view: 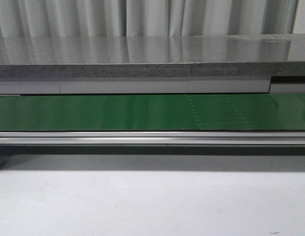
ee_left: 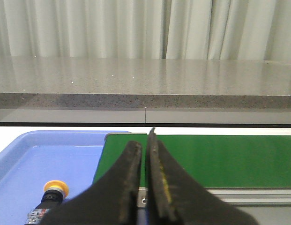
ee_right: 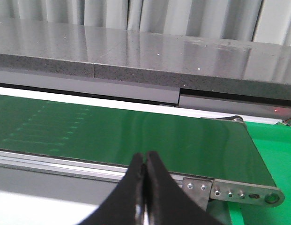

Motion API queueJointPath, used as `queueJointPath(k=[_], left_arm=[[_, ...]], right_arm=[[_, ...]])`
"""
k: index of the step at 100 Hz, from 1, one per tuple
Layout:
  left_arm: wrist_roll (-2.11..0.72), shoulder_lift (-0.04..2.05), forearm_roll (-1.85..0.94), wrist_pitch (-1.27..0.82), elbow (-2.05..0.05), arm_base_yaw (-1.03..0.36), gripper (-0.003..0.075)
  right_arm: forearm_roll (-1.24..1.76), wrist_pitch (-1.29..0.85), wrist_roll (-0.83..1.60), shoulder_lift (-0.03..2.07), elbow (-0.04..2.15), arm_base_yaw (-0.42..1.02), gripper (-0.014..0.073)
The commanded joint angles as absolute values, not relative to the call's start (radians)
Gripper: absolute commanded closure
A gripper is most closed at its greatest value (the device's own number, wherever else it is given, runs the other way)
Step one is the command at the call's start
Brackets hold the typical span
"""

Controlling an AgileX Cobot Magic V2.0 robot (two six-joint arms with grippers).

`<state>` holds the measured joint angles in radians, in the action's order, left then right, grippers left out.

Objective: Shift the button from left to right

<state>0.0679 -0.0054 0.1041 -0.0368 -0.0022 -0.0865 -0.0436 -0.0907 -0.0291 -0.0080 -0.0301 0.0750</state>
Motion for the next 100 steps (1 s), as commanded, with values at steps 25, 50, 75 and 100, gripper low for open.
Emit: queueJointPath(k=[25,50,75,100], left_arm=[[0.077,-0.041,0.103,0.044,0.037,-0.095,0.0715],[0.077,-0.041,0.094,0.035,0.002,-0.095,0.0715],[0.077,0.055,0.094,-0.228,-0.213,-0.093,0.0715],[0.077,0.318,0.099,-0.539,-0.502,-0.093,0.0715]], right_arm=[[-0.054,-0.005,-0.028,-0.024,-0.030,0.077,0.0662],[-0.054,-0.005,-0.028,-0.024,-0.030,0.077,0.0662],[-0.054,-0.005,-0.028,-0.024,-0.030,0.077,0.0662],[-0.054,-0.005,-0.028,-0.024,-0.030,0.077,0.0662]])
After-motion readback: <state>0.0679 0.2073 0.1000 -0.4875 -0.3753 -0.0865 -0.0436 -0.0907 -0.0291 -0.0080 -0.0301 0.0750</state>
